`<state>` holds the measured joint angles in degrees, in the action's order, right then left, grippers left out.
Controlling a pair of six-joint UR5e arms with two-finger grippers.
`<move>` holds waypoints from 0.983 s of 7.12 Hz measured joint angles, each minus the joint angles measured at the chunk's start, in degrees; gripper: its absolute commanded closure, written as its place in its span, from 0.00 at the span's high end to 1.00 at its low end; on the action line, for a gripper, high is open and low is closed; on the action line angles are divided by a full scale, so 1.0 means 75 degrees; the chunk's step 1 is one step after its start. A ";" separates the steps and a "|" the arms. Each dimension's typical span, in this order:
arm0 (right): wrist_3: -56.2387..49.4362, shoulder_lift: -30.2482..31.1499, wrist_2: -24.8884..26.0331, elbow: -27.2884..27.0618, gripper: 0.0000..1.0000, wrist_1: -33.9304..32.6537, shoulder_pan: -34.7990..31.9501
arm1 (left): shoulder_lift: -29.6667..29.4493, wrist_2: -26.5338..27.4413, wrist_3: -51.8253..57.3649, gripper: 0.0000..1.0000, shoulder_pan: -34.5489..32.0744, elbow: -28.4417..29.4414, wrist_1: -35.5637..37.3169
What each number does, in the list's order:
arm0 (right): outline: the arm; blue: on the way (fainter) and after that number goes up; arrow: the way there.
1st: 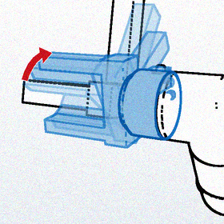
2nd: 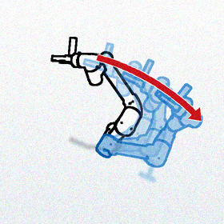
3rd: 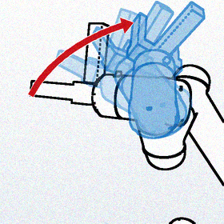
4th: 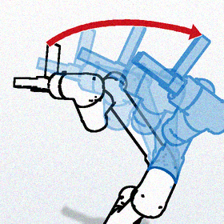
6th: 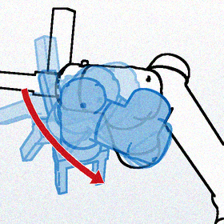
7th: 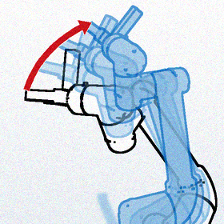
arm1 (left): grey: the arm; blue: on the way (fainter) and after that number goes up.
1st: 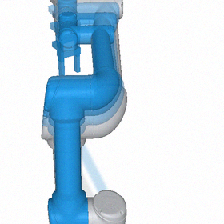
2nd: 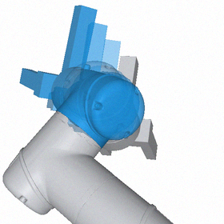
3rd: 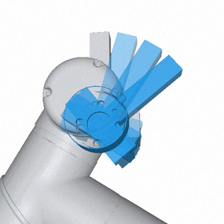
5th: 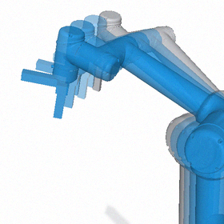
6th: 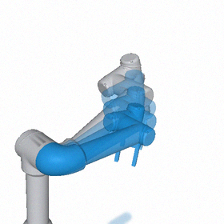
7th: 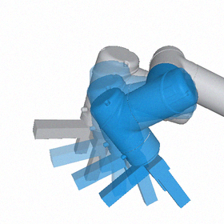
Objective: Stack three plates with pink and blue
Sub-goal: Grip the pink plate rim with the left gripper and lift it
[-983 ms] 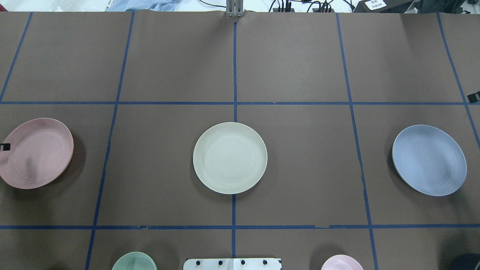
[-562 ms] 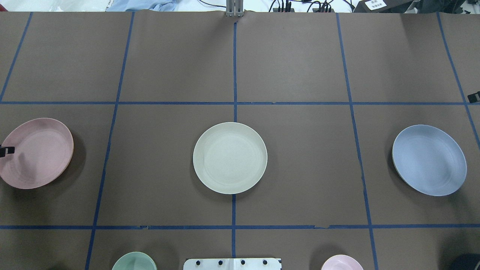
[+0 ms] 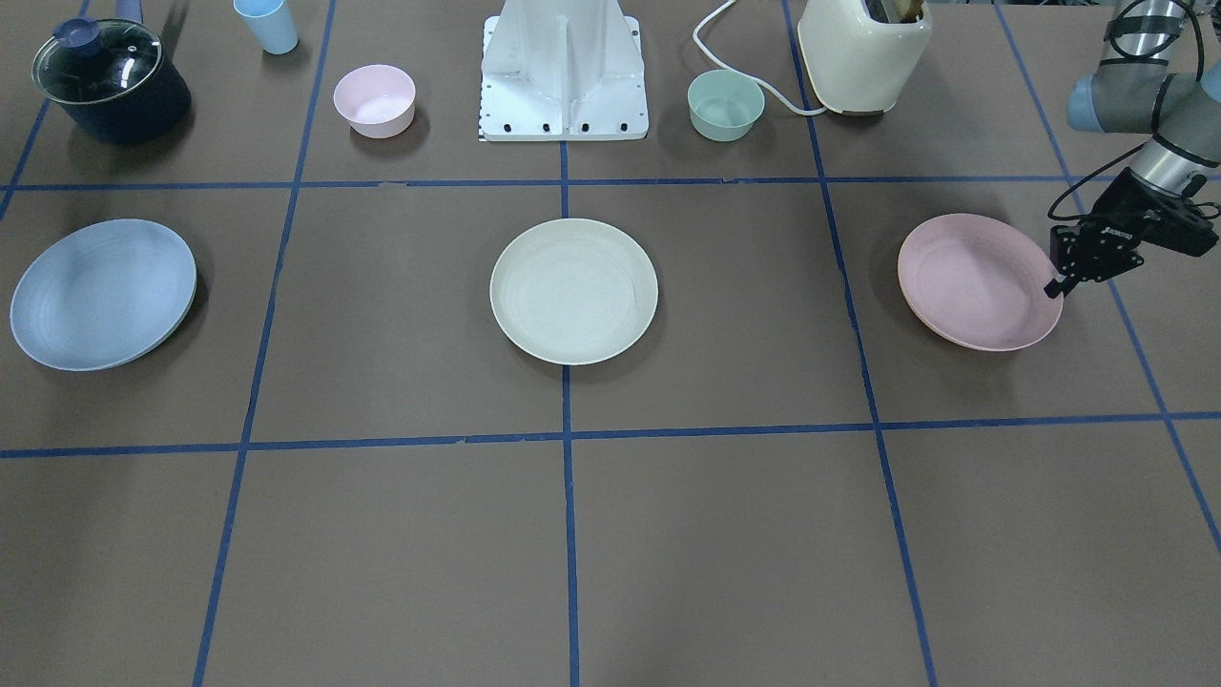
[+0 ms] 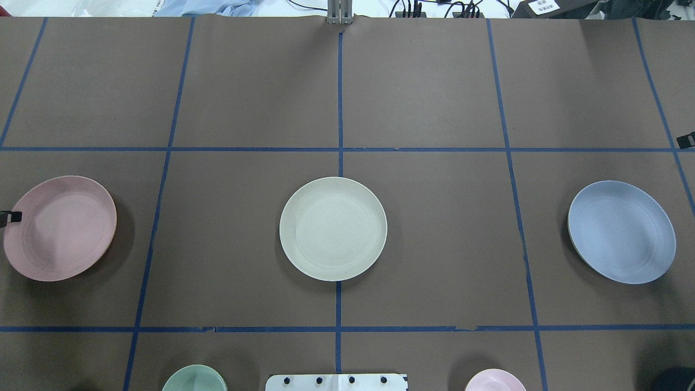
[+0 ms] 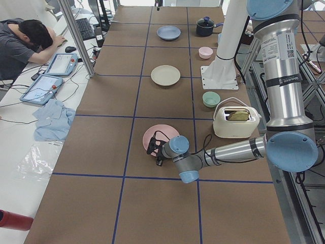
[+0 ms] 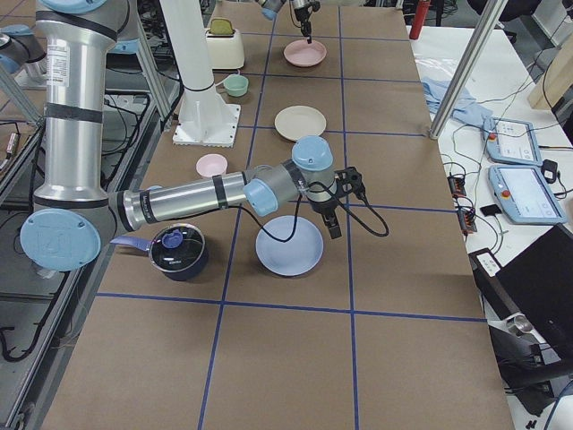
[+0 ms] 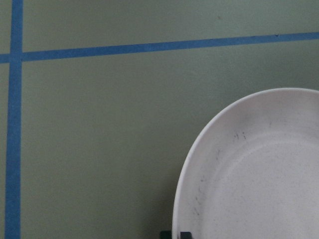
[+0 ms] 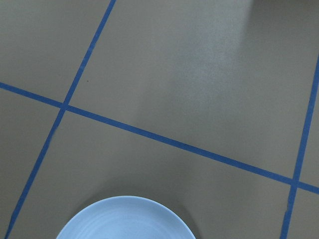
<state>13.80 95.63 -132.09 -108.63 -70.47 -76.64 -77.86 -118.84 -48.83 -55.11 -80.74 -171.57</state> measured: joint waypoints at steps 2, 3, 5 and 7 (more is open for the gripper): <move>0.0000 -0.0001 -0.0009 0.0000 1.00 0.0002 0.0000 | -0.0111 -0.0695 -0.0019 0.00 -0.0236 -0.1078 0.0941; 0.0003 -0.0001 -0.0012 -0.0001 1.00 0.0006 0.0000 | -0.0253 -0.0799 -0.0156 0.00 -0.0302 -0.1933 0.1973; 0.0011 -0.0001 -0.0013 -0.0001 1.00 0.0007 0.0000 | -0.0939 -0.0817 -0.1108 0.00 -0.0081 -0.3425 0.3878; 0.0019 -0.0001 -0.0018 0.0000 1.00 0.0001 0.0000 | -0.2341 -0.0164 -0.2555 0.00 0.1082 -0.3763 0.5103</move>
<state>13.94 95.62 -132.23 -108.63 -70.46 -76.64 -95.42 -120.07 -67.98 -46.99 -108.96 -133.29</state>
